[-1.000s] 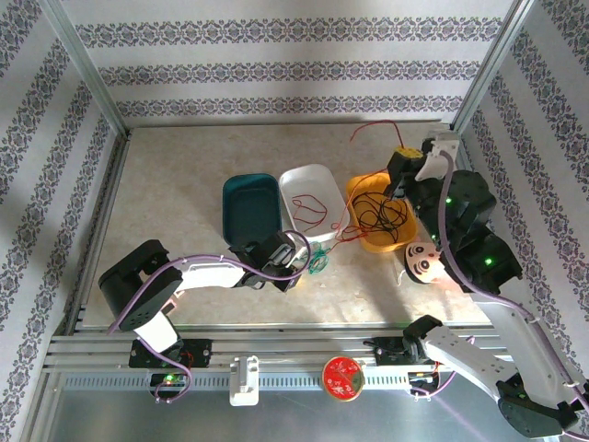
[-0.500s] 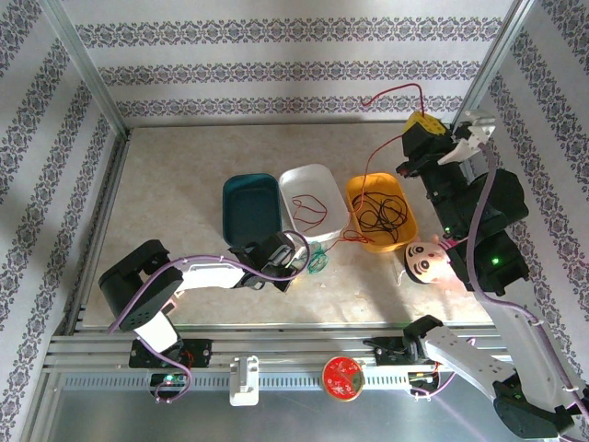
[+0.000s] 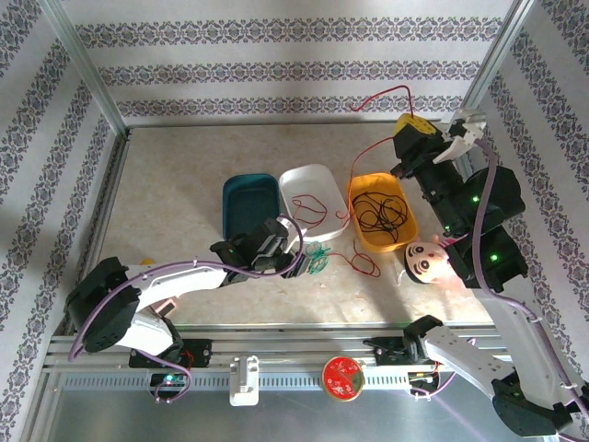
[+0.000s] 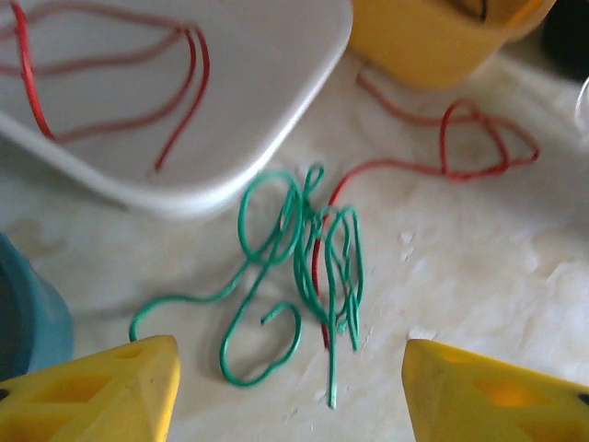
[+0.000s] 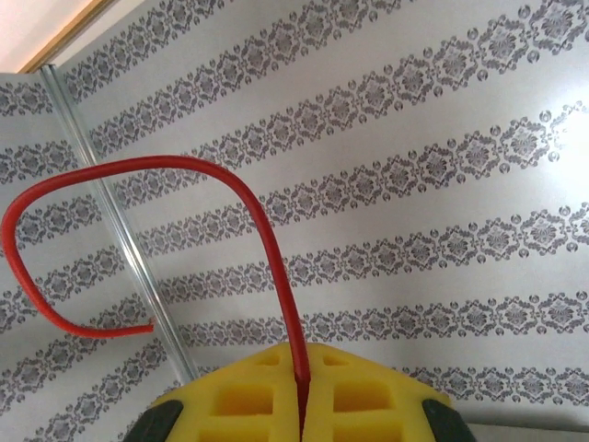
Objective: Untangle the cables
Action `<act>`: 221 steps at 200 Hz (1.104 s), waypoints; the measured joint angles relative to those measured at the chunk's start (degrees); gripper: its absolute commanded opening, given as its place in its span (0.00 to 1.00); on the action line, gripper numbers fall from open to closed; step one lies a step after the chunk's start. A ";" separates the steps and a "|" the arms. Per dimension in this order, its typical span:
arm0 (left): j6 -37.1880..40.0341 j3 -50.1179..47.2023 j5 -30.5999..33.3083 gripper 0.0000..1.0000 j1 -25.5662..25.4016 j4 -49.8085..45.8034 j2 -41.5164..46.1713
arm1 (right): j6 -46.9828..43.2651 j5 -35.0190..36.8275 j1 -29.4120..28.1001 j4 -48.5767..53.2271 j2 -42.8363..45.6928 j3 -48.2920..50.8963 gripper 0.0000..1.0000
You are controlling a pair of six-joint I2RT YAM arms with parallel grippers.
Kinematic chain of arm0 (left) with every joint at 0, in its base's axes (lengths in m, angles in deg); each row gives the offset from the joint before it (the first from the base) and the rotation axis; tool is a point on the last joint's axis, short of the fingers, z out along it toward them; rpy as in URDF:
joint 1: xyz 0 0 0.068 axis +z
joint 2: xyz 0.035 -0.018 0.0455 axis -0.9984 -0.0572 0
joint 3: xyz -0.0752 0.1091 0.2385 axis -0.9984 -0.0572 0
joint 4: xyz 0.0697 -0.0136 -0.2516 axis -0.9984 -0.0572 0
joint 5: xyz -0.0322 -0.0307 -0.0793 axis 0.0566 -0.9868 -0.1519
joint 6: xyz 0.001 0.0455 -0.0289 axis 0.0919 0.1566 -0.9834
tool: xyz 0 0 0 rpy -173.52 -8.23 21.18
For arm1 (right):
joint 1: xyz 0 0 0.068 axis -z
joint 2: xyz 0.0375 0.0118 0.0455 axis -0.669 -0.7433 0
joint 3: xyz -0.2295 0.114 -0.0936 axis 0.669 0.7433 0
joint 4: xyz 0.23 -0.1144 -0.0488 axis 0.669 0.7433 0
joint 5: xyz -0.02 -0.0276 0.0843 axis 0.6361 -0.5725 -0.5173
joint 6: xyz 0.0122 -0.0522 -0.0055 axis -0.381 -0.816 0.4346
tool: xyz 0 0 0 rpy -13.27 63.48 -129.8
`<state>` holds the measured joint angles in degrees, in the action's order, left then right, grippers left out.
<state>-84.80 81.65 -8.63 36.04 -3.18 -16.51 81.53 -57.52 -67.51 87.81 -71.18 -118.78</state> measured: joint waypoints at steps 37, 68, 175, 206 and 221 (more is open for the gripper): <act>-0.94 -0.81 7.45 0.76 0.00 1.29 1.11 | 0.83 -2.80 0.90 0.00 -4.26 -0.98 0.00; -5.51 -5.75 18.05 0.78 0.04 1.66 6.82 | 1.03 -5.84 2.69 -0.31 -10.47 -4.00 0.00; -14.60 -10.64 29.40 0.80 4.22 0.61 16.28 | 4.04 -9.46 4.94 -2.29 -29.03 5.20 0.00; -14.78 -10.64 27.78 0.80 4.26 0.61 13.05 | 5.95 -7.28 3.85 2.56 -39.69 6.58 0.00; -14.80 -10.62 27.04 0.81 4.26 0.61 12.24 | 6.93 -6.23 2.86 5.81 -44.37 6.01 0.00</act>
<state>-99.59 71.03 18.40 40.31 -2.57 -4.27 88.46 -63.75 -64.65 93.63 -115.55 -112.76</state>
